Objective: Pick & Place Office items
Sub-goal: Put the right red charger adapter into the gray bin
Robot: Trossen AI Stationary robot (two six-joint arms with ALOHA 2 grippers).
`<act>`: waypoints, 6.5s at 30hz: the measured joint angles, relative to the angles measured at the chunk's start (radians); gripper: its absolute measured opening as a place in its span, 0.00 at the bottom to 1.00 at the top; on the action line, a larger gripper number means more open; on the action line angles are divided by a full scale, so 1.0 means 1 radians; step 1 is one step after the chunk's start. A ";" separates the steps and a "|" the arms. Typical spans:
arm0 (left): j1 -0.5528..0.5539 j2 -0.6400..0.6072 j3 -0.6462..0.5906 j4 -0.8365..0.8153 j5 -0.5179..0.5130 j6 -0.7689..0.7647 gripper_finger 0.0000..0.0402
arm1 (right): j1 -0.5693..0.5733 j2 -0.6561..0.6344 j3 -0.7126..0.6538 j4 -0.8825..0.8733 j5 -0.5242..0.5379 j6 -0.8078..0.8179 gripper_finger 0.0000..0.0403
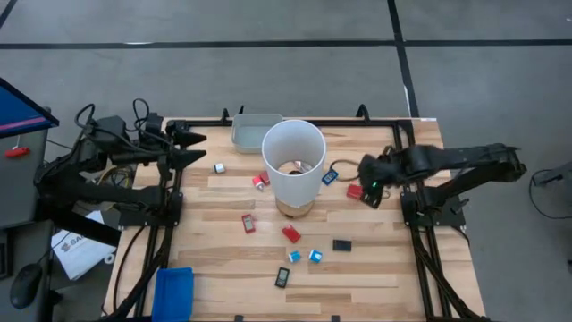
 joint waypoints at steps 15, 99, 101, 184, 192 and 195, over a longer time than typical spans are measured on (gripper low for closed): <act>0.000 0.026 0.000 0.066 0.076 -0.011 0.76 | -0.103 0.004 -0.252 0.258 -0.061 -0.145 0.67; -0.001 0.111 -0.001 0.197 0.140 -0.092 0.76 | -0.296 0.453 -0.354 0.354 -0.265 -0.049 0.37; -0.002 0.111 -0.001 0.197 0.140 -0.092 0.76 | -0.295 0.444 -0.358 0.336 -0.266 -0.042 0.33; -0.288 0.212 0.000 0.356 0.074 -0.005 0.76 | -0.198 0.343 -0.456 0.622 -0.211 1.836 0.93; -0.288 0.212 0.000 0.356 0.074 -0.013 0.76 | -0.206 0.345 -0.459 0.619 -0.229 1.838 0.79; -0.288 0.212 0.000 0.353 0.074 -0.025 0.76 | -0.211 0.337 -0.461 0.615 -0.241 1.838 0.69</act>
